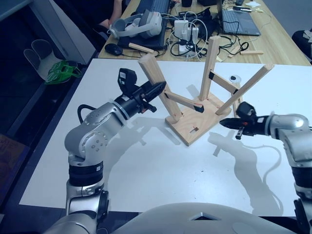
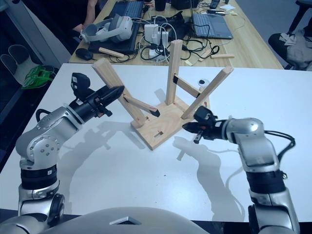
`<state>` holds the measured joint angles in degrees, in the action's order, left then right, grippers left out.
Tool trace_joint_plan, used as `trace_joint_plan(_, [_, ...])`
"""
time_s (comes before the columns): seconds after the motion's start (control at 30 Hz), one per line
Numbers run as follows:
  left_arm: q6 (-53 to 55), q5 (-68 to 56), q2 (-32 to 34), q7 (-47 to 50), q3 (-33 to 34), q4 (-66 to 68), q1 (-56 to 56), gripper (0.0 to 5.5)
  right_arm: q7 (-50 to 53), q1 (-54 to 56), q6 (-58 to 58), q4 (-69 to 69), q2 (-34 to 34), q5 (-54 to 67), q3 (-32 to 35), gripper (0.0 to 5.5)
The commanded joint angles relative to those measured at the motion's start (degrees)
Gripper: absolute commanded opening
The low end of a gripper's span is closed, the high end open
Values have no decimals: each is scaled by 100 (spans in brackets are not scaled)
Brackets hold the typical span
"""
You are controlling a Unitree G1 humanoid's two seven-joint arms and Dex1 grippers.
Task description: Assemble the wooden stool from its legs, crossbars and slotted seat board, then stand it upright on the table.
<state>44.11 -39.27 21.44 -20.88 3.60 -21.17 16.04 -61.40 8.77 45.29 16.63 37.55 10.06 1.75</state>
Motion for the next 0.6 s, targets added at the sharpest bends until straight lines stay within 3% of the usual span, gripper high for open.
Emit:
trace_joint_plan(0.03, [-487,671,-2,-107,-393,444,233,103,361,-425,529,532,-144,551,359,0])
trace_joint_plan(0.37, [-735,855,-248,-501,-615,720,432,103,1076,-519,493,465,-316,1005,296,0])
trace_joint_plan(0.6, [-810,1156,90,-1126,-936,801,439,103,1484,-249,694,361,-580,1639,679,0])
